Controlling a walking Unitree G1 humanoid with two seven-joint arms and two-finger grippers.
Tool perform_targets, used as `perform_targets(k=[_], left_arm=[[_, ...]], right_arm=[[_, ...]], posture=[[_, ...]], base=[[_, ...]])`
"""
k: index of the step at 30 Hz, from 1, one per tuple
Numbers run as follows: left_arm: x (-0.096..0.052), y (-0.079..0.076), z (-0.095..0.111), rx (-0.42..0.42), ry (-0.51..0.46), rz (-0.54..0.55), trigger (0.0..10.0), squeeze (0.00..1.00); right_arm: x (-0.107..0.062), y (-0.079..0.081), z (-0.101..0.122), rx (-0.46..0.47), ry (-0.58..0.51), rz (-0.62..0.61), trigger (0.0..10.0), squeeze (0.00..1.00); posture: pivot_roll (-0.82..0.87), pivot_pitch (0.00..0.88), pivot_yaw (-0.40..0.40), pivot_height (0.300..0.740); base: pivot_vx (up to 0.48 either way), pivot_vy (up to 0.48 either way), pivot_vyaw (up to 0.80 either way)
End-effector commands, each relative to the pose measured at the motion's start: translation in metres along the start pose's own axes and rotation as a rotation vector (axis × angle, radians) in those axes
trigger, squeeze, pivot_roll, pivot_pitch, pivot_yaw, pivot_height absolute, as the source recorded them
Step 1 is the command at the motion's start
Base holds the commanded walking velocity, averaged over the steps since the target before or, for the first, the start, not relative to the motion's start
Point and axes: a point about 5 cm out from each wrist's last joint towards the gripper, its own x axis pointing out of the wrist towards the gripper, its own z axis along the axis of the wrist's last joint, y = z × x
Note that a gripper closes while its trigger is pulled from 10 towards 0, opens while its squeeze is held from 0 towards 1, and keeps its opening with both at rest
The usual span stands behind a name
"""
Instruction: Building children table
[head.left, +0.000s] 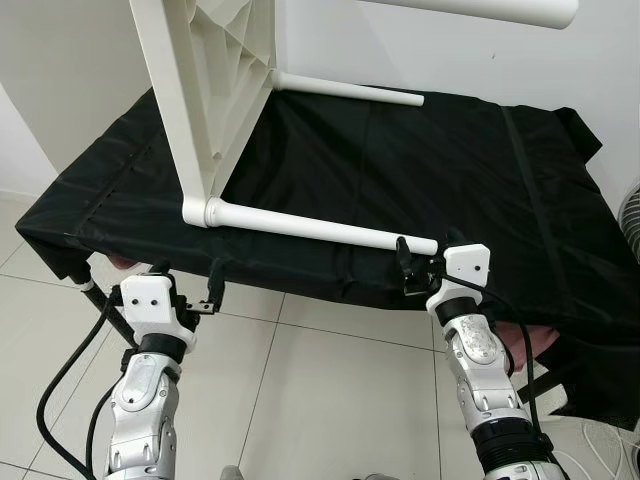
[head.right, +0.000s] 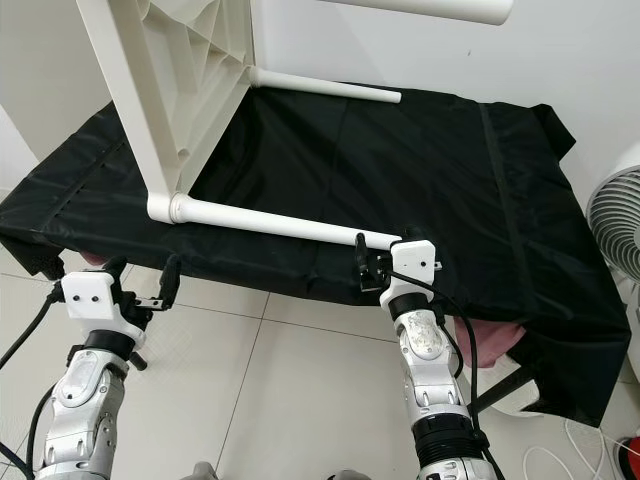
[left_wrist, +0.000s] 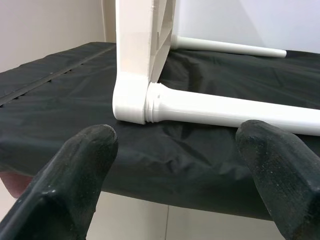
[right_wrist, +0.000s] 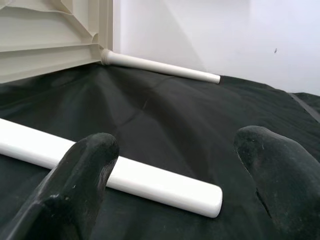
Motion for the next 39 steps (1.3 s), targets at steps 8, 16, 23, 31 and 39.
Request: perform_targets(k=[8,16,23,31,39], left_arm=[[-0.0039,0.0013,-0.0001,-0.012,0.013,0.031,10.0,0.0],[-0.0048,0.0014,0.0009,-0.012,0.012,0.037,10.0,0.0],[-0.0033,0.0025,0.0017,-0.011,0.011,0.05,10.0,0.0],[-0.0024,0.0021,0.002,-0.016,0.01,0.054,10.0,0.0],[-0.0015,0.0016,0.0031,-0.024,0.004,0.054,10.0,0.0]], right_arm=[[-0.0026,-0.0013,-0.0014,-0.008,0.008,0.002,10.0,0.0],[-0.0013,-0.001,0.0,-0.009,0.005,-0.002,10.0,0.0],[0.0023,-0.0004,0.0019,-0.007,0.002,0.0,10.0,0.0],[0.004,-0.0012,0.0029,-0.009,0.0,0.0,10.0,0.0],[0.0058,-0.001,0.0041,-0.012,-0.007,0.004,10.0,0.0]], posture=[[-0.03,0.036,0.006,0.74],[-0.03,0.042,0.006,0.74],[-0.03,0.051,0.008,0.74],[-0.03,0.057,0.004,0.74],[-0.03,0.053,0.001,0.74]], base=[[0.0,0.0,0.0],[0.0,0.0,0.0],[0.0,0.0,0.0],[0.0,0.0,0.0],[0.0,0.0,0.0]])
